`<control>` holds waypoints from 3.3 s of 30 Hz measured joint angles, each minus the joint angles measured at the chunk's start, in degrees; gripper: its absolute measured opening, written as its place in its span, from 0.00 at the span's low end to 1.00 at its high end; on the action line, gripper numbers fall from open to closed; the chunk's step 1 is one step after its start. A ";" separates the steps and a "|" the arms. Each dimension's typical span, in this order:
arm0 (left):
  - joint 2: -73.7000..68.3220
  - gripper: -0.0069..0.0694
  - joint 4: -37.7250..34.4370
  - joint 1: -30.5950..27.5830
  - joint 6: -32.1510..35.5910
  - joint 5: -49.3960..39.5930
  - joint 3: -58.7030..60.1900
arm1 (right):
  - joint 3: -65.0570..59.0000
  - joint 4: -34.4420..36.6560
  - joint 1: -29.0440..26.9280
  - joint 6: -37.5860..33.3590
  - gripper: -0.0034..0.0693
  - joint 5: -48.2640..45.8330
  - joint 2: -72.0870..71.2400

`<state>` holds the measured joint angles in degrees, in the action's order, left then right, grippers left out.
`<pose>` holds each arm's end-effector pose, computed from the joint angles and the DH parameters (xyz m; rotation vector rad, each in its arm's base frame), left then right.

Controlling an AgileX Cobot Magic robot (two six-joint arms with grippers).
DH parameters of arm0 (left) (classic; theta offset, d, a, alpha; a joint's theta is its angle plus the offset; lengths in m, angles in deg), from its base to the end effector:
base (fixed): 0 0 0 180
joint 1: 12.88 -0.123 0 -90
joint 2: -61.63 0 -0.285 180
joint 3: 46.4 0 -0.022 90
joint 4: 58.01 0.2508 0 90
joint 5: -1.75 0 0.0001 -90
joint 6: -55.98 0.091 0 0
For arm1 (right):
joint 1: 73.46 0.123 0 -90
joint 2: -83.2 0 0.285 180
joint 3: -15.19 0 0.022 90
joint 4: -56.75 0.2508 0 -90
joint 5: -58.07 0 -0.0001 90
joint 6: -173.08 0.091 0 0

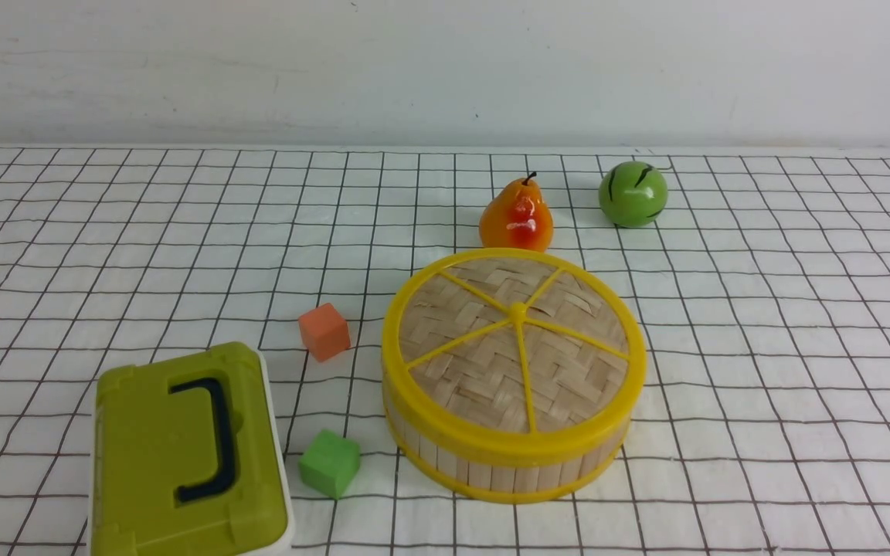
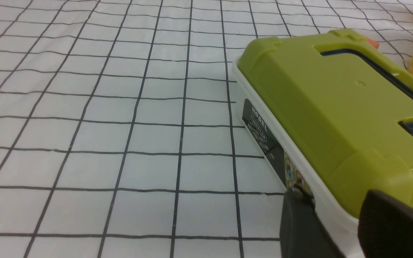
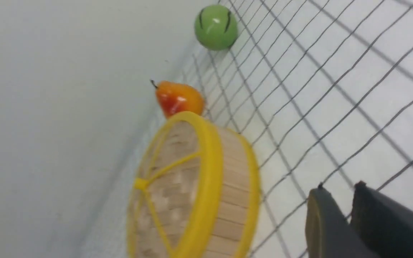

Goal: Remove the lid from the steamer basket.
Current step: Use the right arm to lift the lid of the steamer, then use the right arm to place the steamer lid on the table

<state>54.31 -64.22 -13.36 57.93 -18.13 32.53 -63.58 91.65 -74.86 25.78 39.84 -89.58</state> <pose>0.0536 -0.0029 0.1725 -0.0450 1.8504 -0.0755 0.0541 0.0150 0.1810 0.9216 1.6243 0.9632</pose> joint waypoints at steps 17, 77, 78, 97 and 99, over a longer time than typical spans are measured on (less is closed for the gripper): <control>0.00 0.40 0.00 0.00 0.00 0.00 0.00 | 7.30 -1.22 0.00 -21.19 0.20 0.65 0.16; 0.00 0.40 1.15 0.00 0.00 0.00 0.00 | 105.30 -30.61 32.76 -43.88 0.56 -39.67 116.92; 0.00 0.40 1.10 0.00 0.00 0.00 0.00 | 105.30 -30.61 32.76 -43.88 0.54 -39.73 117.14; 0.00 0.40 1.10 0.00 0.00 0.00 0.00 | 105.75 -34.02 32.19 -42.40 0.19 -47.74 102.84; 0.00 0.40 1.10 0.00 0.00 0.00 0.00 | 105.88 -34.91 31.35 -42.40 0.19 -49.62 99.84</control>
<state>54.31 -63.11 -13.36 57.93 -18.13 32.53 42.30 56.75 -43.52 -16.62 -9.78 10.26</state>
